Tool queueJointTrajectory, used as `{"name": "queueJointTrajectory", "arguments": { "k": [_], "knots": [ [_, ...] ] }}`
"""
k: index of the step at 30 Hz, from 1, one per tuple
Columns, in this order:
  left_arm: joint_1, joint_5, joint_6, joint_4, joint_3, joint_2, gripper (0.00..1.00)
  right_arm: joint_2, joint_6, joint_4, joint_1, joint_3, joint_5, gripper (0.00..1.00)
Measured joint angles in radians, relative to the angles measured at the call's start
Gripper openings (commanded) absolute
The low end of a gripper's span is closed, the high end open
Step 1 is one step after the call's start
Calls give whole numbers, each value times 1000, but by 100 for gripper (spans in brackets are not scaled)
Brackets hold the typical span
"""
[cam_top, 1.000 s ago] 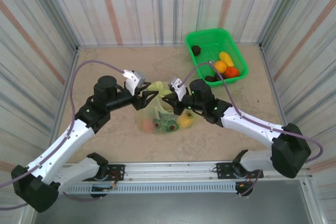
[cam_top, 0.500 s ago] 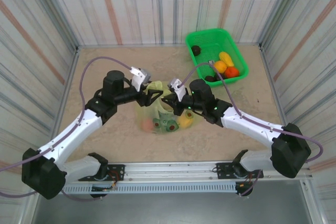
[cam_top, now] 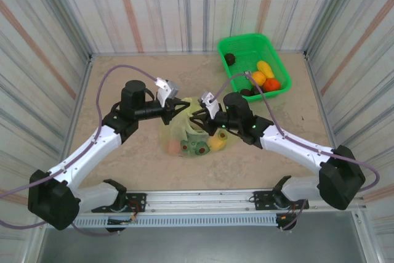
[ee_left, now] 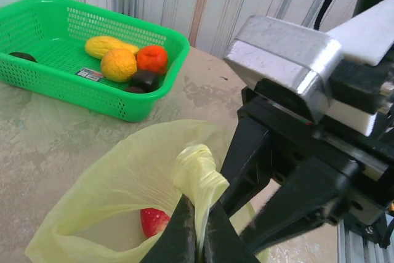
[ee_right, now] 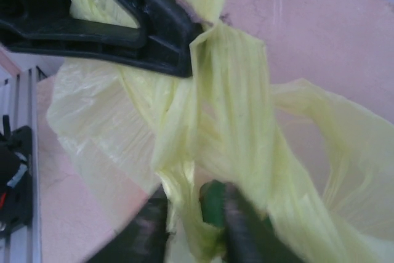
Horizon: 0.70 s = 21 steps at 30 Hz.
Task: Place the fake fruits into the plastic bag and tie a complex knot
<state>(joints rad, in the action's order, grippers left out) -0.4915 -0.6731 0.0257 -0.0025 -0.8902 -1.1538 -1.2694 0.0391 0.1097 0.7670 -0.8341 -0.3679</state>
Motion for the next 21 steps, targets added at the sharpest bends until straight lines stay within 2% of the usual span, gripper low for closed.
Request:
{"name": "queueJointTrajectory", "arguments": {
  "k": [2,4,8,12,16,21],
  "knots": [
    [0,0,2,2,0,0,0,50,-12,-50,-4,-2,-12,55],
    [0,0,2,7,0,2,0,115,-29,-114,-16,-7,-43,55],
    [0,-8,5,16,0,8,0,230,-92,-283,-55,-80,-150,48],
    [0,-24,5,35,0,9,0,270,-166,-358,-133,-148,-220,45],
    [-8,-38,16,42,3,21,0,198,-293,-421,-186,-215,-255,49],
    [-40,-45,56,34,3,38,0,-5,-459,-565,-227,-366,-392,56]
  ]
}}
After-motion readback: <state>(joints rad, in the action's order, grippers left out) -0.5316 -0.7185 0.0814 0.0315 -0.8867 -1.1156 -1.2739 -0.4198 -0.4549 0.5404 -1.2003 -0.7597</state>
